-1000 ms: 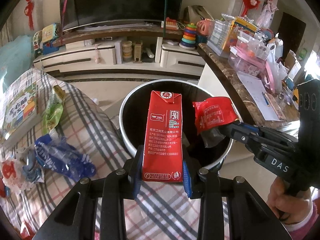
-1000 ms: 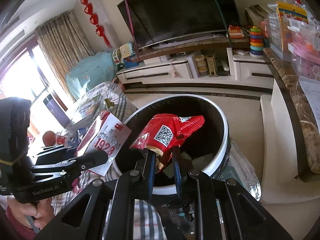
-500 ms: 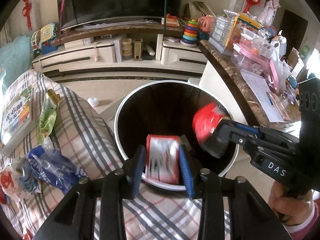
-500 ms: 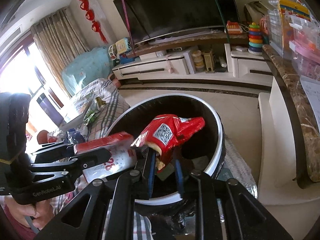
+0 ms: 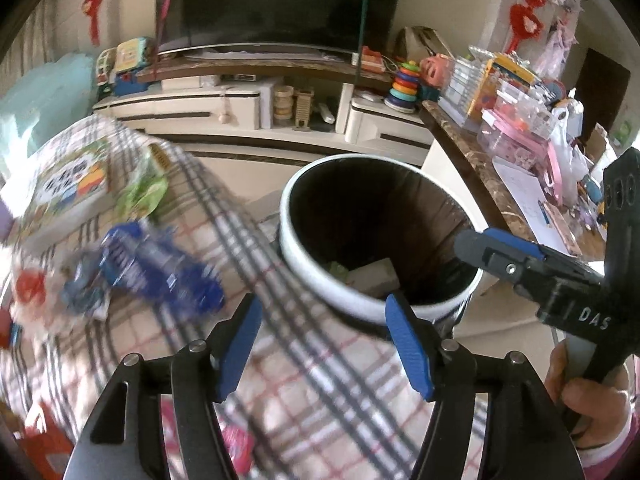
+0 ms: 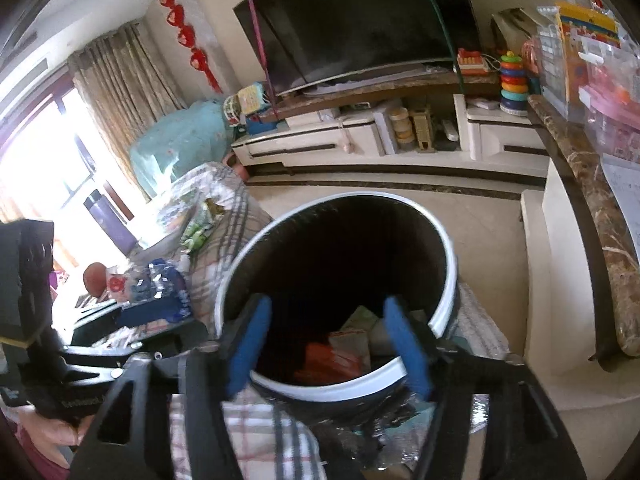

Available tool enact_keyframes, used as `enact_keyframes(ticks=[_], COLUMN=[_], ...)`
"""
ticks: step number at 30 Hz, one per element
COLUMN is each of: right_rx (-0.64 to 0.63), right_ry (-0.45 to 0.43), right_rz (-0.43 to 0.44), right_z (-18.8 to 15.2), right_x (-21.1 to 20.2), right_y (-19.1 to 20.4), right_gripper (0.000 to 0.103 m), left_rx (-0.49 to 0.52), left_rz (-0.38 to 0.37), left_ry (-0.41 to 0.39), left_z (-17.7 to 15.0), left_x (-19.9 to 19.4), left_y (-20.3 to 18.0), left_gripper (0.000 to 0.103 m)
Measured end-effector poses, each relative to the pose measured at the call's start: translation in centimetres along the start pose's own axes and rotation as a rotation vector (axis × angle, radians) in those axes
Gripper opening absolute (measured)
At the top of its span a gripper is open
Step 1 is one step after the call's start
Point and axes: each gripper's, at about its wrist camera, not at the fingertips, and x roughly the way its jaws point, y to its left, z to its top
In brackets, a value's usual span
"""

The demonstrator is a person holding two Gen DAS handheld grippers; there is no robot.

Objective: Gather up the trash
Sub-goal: 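Move both open tools back over the bed toward the yellow and orange bags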

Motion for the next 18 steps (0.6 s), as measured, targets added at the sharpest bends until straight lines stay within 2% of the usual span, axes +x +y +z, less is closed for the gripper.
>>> enact_keyframes(ticks=[5, 11, 18], right_rx=[-0.011, -0.045, -0.071], right_ry=[-0.011, -0.002, 0.02], right_rz=[0.027, 0.06, 0.106], right_z=[-1.0, -2.4, -4.3], right_x=[-0.5, -0.4, 0.0], right_y=[1.9, 4.4, 7.0], right_gripper=[0.088, 0.093, 0.093], left_rx=[-0.052, -0.101, -0.171], left_rz=[0.017, 0.05, 0.083], left_ry=[-0.008, -0.009, -0.022], left_z=[-2.8, -5.4, -8.8], left_x=[-2.1, -4.5, -7.9], left_y=[1.3, 3.2, 5.3], left_gripper=[0.066, 0.066, 0.066])
